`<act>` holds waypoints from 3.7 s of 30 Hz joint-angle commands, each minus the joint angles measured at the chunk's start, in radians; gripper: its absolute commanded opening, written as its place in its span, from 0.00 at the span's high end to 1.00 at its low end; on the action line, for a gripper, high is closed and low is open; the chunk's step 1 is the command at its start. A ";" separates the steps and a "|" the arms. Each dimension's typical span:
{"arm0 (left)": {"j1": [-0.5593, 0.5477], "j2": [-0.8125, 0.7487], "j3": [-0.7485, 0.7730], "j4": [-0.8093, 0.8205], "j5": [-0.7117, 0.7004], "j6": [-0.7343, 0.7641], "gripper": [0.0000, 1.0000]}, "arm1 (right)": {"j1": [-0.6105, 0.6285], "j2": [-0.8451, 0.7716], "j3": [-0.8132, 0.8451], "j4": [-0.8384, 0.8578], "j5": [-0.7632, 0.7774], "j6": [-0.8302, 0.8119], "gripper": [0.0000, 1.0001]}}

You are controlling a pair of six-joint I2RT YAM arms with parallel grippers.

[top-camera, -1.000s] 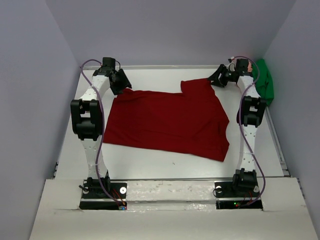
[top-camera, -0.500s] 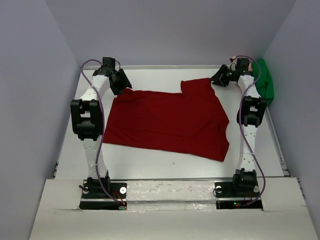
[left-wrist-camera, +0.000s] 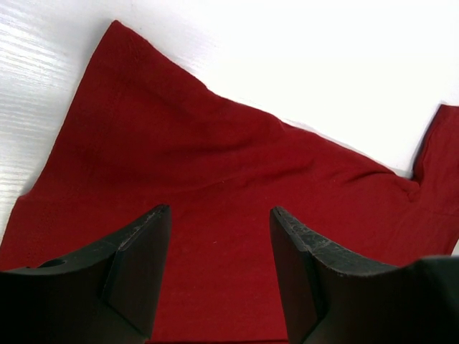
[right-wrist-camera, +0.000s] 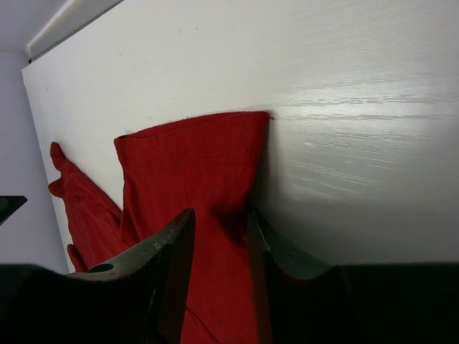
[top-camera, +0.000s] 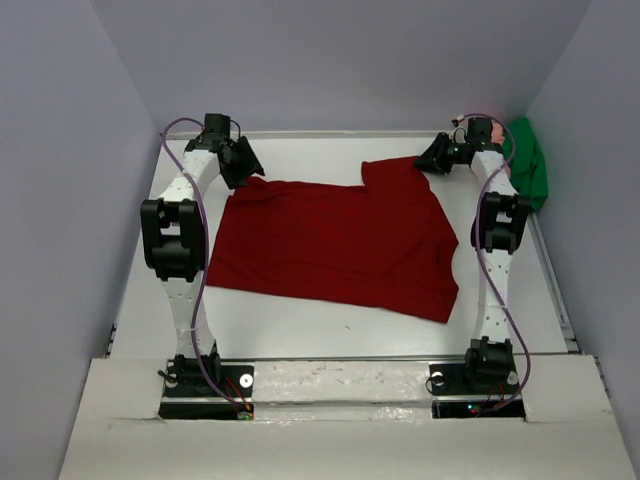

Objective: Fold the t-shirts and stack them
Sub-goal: Fold the tshirt

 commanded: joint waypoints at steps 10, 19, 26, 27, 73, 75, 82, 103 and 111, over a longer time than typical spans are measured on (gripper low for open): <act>-0.002 0.081 0.207 -0.191 -0.268 -0.022 0.34 | 0.023 -0.011 0.000 -0.006 0.001 -0.020 0.96; 0.007 0.227 0.352 -0.311 -0.471 0.011 0.27 | 0.032 -0.032 -0.040 -0.008 0.037 -0.043 1.00; 0.024 0.304 0.457 -0.334 -0.466 0.016 0.23 | 0.032 -0.046 -0.045 -0.010 0.044 -0.049 1.00; 0.029 0.314 0.481 -0.334 -0.456 0.014 0.24 | 0.032 -0.044 -0.043 -0.011 0.042 -0.049 1.00; 0.057 0.445 0.538 -0.130 -0.109 -0.002 0.38 | 0.032 -0.090 -0.074 -0.031 0.050 -0.069 1.00; 0.057 0.447 0.535 -0.127 -0.100 -0.004 0.42 | 0.032 -0.087 -0.071 -0.029 0.045 -0.066 1.00; 0.057 0.430 0.517 -0.128 -0.115 -0.002 0.68 | 0.032 -0.078 -0.072 -0.031 0.044 -0.061 1.00; 0.082 0.284 0.425 -0.150 -0.206 -0.001 1.00 | 0.023 -0.175 -0.005 -0.042 0.223 -0.115 1.00; 0.089 0.216 0.362 -0.130 -0.213 -0.013 1.00 | 0.013 -0.225 0.006 -0.062 0.212 -0.130 1.00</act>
